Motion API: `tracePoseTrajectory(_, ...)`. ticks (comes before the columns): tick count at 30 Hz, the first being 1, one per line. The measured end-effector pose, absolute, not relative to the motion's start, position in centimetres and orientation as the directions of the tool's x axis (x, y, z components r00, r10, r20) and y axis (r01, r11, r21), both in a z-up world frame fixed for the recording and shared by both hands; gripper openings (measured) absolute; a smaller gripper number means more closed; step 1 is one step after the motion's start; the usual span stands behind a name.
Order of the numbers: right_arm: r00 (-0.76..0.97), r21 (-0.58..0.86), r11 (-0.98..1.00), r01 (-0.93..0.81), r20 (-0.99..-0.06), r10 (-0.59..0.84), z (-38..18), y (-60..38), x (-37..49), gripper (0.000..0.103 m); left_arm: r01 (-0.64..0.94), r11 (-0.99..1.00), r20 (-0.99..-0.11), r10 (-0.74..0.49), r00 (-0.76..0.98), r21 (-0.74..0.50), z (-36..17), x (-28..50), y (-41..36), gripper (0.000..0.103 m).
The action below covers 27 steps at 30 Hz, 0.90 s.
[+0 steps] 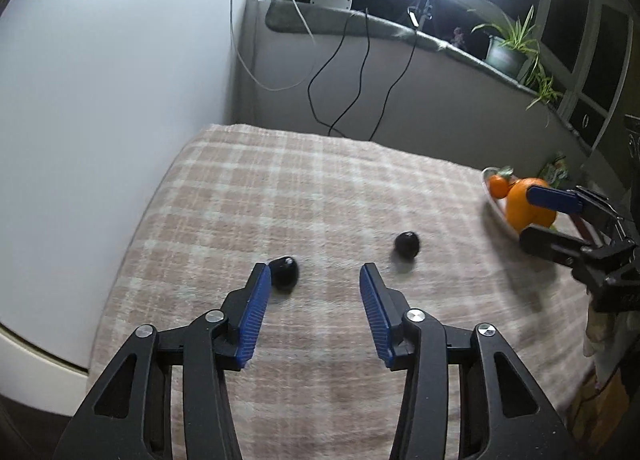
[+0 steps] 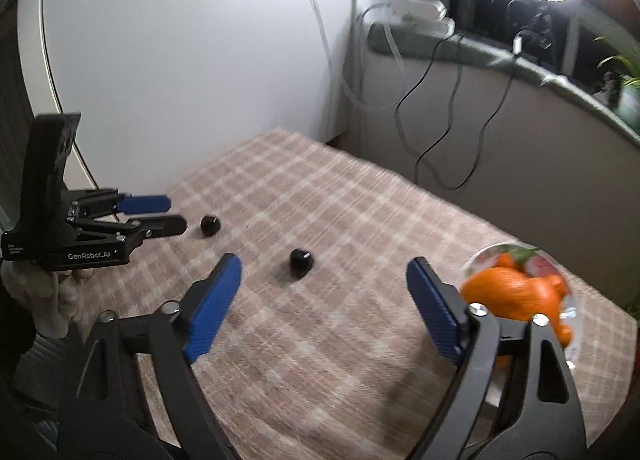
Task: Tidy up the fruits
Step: 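Close the left tool on a dark plum while the right tool grasps another plum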
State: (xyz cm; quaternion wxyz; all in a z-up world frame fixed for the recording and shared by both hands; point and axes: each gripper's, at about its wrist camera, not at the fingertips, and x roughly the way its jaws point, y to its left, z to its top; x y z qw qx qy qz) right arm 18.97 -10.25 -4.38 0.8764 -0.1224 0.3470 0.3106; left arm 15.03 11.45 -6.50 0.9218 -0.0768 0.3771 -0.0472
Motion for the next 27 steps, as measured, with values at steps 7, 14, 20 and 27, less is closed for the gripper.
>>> tracePoseTrajectory(7,0.508,0.039,0.772,-0.635,-0.732,0.454,-6.9,-8.3,20.8,0.073,0.016,0.988,-0.710,-0.123,0.693,-0.155,-8.0,15.8,11.6,0.039)
tracePoseTrajectory(14,0.473,0.046,0.774,-0.631,-0.768,0.431,-9.2,-6.6,22.4,0.066,0.005,0.991,-0.723,-0.099,0.684,-0.131,-9.0,16.5,11.8,0.035)
tracePoseTrajectory(20,0.449,0.064,0.786,-0.615,-0.791,0.416,-10.5,-5.7,23.5,0.056,-0.003,0.990,-0.723,-0.099,0.684,-0.139,-9.2,16.7,12.1,0.034)
tracePoseTrajectory(27,0.438,0.077,0.795,-0.601,-0.801,0.409,-11.2,-5.4,24.4,0.050,-0.003,0.990,-0.728,-0.102,0.677,-0.141,-9.5,17.2,12.0,0.031)
